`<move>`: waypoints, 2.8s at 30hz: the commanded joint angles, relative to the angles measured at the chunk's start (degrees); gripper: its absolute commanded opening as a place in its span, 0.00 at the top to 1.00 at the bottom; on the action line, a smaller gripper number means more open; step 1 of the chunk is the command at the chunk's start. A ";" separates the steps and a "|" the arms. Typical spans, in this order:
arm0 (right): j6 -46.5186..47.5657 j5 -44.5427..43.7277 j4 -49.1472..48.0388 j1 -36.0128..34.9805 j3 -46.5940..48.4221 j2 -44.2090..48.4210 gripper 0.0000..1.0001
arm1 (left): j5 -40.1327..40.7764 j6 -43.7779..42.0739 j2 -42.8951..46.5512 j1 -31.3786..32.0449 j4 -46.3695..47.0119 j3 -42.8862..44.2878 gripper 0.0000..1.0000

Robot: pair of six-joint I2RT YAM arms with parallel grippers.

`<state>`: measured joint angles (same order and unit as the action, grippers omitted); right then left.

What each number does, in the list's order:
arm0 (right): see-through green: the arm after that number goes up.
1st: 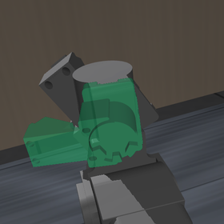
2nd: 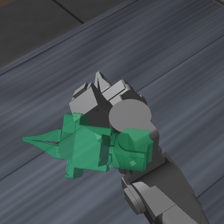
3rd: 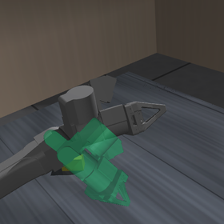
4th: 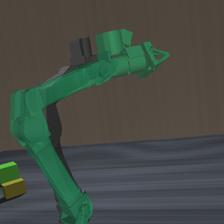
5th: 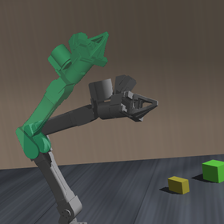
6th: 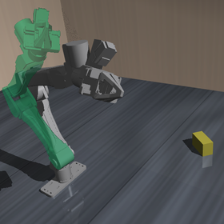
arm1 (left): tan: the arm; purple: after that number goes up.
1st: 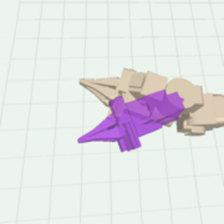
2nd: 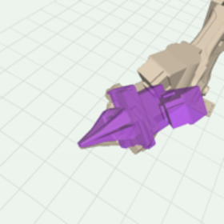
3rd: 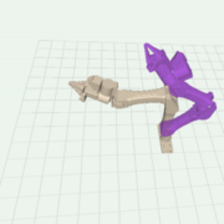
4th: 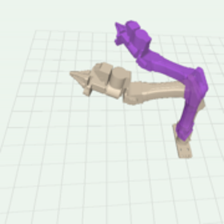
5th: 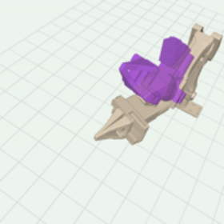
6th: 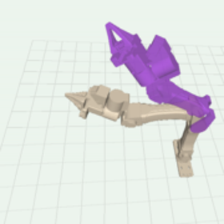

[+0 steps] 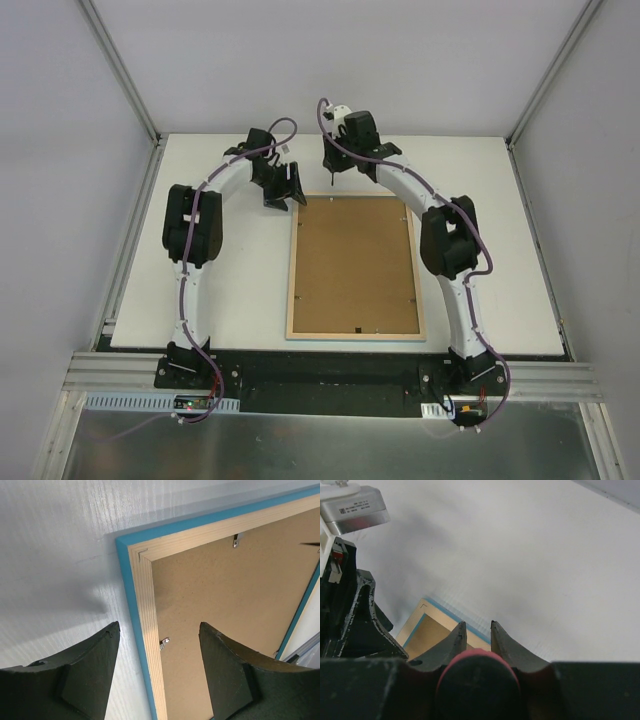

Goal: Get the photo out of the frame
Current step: Release the photo frame item from the photo frame.

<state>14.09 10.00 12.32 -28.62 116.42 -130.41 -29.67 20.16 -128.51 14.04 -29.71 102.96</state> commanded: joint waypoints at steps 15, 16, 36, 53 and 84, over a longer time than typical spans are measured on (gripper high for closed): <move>-4.33 -11.49 4.47 -5.04 6.45 -3.62 0.99 | 6.11 -0.56 -2.27 3.80 -2.36 4.97 0.42; -4.50 -11.75 4.56 -5.13 6.54 -3.62 0.99 | 6.73 -0.48 -2.36 3.80 -2.45 5.06 0.44; -11.45 -14.04 5.61 -3.99 8.91 -7.31 0.99 | 8.85 1.72 -2.45 3.71 -2.72 1.99 0.82; -9.17 -20.46 6.76 -4.34 8.56 -7.32 0.99 | 8.93 3.04 -0.69 3.45 -1.14 -2.06 0.95; -5.65 -25.30 7.20 -5.92 9.00 -7.49 0.99 | 8.40 4.09 -0.16 2.92 -0.61 -3.20 1.00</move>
<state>6.70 -15.66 19.09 -34.54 122.58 -138.52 -20.51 23.31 -129.08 17.15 -26.92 101.23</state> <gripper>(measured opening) 0.272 0.197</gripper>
